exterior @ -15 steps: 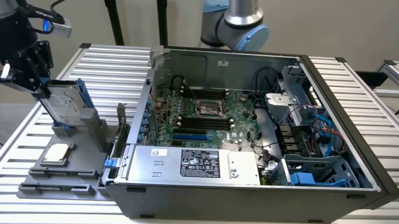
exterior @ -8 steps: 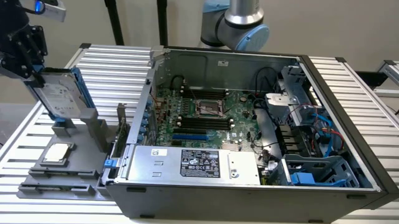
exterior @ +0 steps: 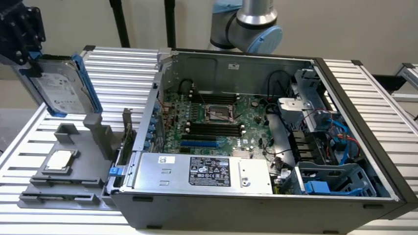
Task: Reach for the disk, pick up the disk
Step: 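Pick up the disk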
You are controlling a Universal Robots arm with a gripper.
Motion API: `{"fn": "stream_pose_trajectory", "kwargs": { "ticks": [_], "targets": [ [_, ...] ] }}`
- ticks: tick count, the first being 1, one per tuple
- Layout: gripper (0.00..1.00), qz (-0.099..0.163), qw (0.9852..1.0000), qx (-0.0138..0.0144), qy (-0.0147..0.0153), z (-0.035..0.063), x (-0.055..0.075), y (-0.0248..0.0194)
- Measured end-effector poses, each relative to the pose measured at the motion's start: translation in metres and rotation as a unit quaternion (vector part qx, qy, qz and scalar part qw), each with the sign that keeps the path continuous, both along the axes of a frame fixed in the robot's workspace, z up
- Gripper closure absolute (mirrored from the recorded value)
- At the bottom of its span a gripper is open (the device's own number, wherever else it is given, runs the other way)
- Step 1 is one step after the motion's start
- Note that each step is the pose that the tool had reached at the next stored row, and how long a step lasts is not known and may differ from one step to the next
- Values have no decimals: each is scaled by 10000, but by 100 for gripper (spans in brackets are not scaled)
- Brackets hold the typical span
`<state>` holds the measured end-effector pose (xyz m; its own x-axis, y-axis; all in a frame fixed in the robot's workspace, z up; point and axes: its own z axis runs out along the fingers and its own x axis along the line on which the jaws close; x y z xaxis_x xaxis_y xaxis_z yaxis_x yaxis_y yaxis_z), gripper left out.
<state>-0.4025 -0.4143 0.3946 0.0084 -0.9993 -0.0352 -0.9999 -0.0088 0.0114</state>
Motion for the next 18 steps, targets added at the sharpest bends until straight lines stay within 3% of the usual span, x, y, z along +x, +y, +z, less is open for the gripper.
{"fn": "stream_pose_trajectory", "kwargs": {
  "ticks": [8, 18],
  "targets": [
    [67, 25, 10000, 82, -1, 350, 308, -33],
    [67, 25, 9999, 121, 2, 799, 763, -129]
  ]
}}
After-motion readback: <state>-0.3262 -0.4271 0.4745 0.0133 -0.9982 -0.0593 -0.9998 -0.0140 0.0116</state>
